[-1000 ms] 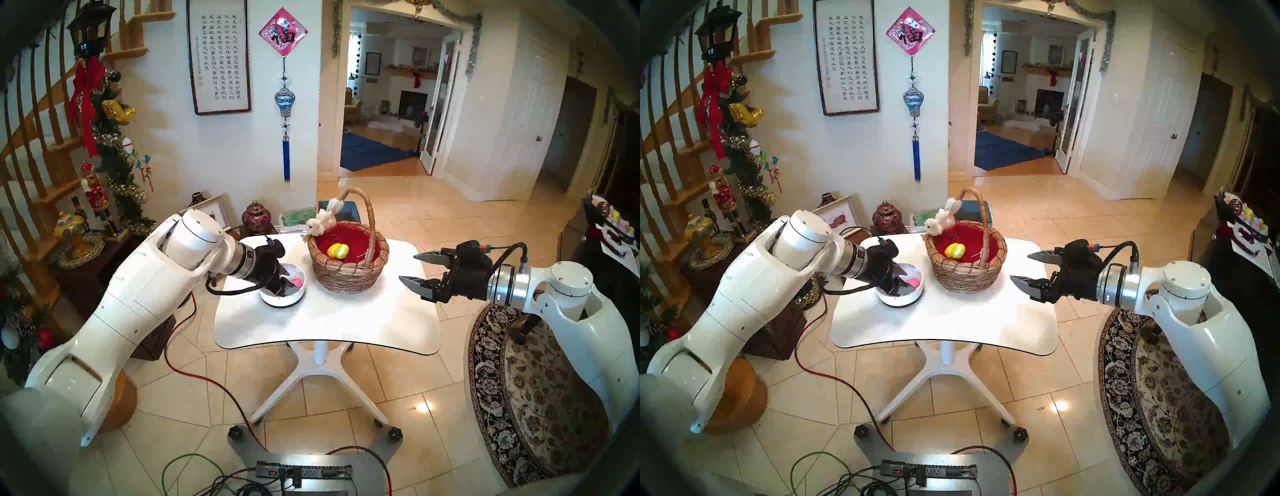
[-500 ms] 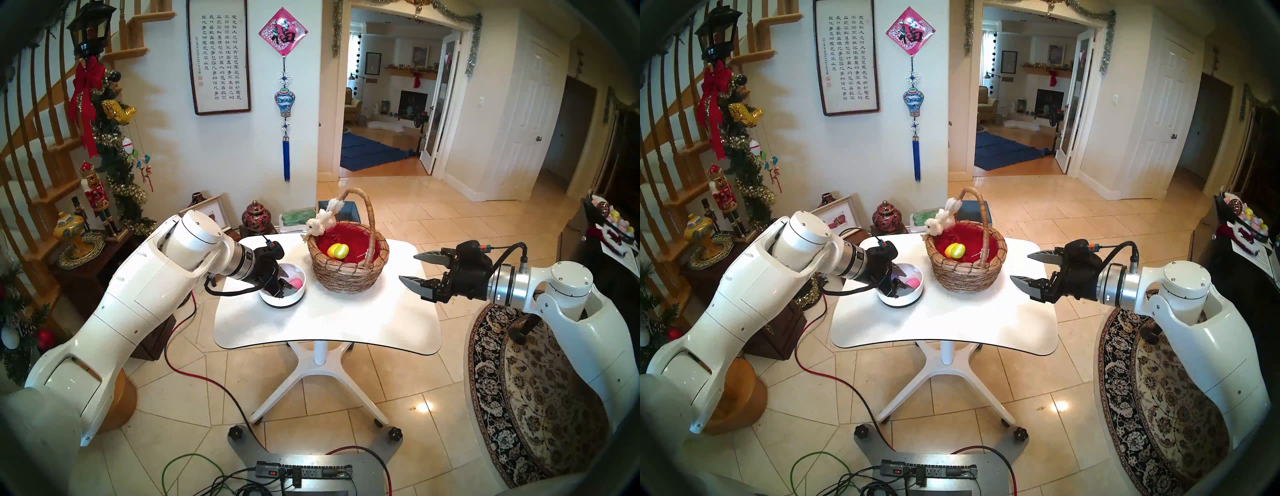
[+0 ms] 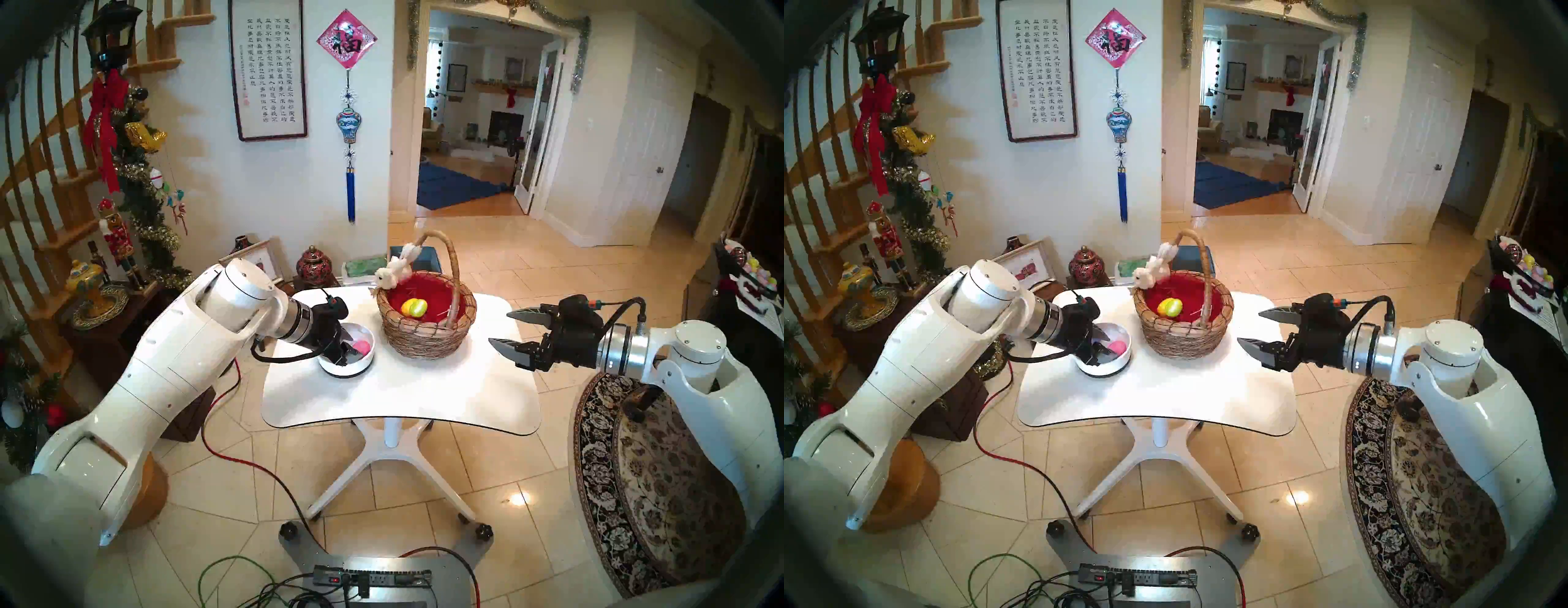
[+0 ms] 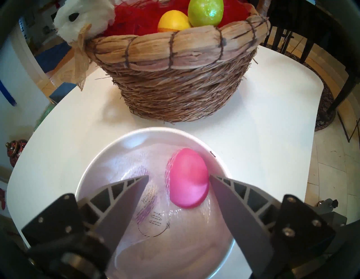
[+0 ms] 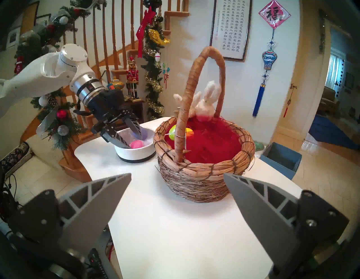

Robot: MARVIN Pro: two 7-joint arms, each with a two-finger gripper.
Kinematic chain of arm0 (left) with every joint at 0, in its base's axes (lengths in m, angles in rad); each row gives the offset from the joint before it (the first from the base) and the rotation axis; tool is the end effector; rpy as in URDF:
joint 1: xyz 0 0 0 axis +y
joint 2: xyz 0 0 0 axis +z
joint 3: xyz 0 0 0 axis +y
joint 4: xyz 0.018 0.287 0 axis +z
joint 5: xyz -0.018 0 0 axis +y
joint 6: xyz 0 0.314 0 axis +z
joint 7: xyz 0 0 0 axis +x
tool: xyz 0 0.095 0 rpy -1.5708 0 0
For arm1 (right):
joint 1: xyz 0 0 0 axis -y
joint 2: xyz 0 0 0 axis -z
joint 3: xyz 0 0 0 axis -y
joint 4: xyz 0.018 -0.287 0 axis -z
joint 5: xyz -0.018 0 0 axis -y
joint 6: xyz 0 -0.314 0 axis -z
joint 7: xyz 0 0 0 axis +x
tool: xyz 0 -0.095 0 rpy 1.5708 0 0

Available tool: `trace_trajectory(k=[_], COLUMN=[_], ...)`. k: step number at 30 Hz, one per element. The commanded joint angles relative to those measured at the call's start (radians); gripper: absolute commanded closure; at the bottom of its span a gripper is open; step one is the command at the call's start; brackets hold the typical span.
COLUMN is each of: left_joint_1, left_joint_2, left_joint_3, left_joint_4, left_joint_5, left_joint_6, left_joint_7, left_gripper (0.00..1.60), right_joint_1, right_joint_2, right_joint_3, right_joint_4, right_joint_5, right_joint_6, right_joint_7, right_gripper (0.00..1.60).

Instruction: Put easter egg into basket

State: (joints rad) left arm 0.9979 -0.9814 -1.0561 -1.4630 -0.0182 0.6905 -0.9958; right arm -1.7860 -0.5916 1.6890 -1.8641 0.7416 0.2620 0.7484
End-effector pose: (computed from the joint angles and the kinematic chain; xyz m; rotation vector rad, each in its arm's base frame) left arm 0.4771 0.0008 -0.2273 2.2879 -1.3867 0.9413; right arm 0.3527 -0.1287 -0.1837 -1.9863 -0.9825 -1.4606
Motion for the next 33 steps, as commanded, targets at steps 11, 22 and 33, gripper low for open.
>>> trace_trajectory(k=[11,22,33], left_joint_1=[0.002,0.003,-0.005], left_joint_2=[-0.011,-0.016,-0.025], left_joint_3=[0.001,0.003,0.007], left_joint_4=[-0.01,-0.006,0.017], left_joint_5=[-0.006,-0.006,-0.006], left_joint_6=[0.004,0.008,0.009], left_joint_7=[-0.003,0.001,-0.001], left_gripper=[0.23,0.24,0.33], right_joint_1=[0.0,0.0,0.0], right_joint_2=[0.004,0.004,0.005], right_joint_3=[0.005,0.005,0.005], right_joint_4=[-0.002,-0.002,-0.002], right_joint_5=[-0.001,-0.001,0.0], right_joint_6=[-0.003,-0.003,-0.003], right_joint_7=[0.001,0.0,0.0], right_gripper=[0.0,0.0,0.0])
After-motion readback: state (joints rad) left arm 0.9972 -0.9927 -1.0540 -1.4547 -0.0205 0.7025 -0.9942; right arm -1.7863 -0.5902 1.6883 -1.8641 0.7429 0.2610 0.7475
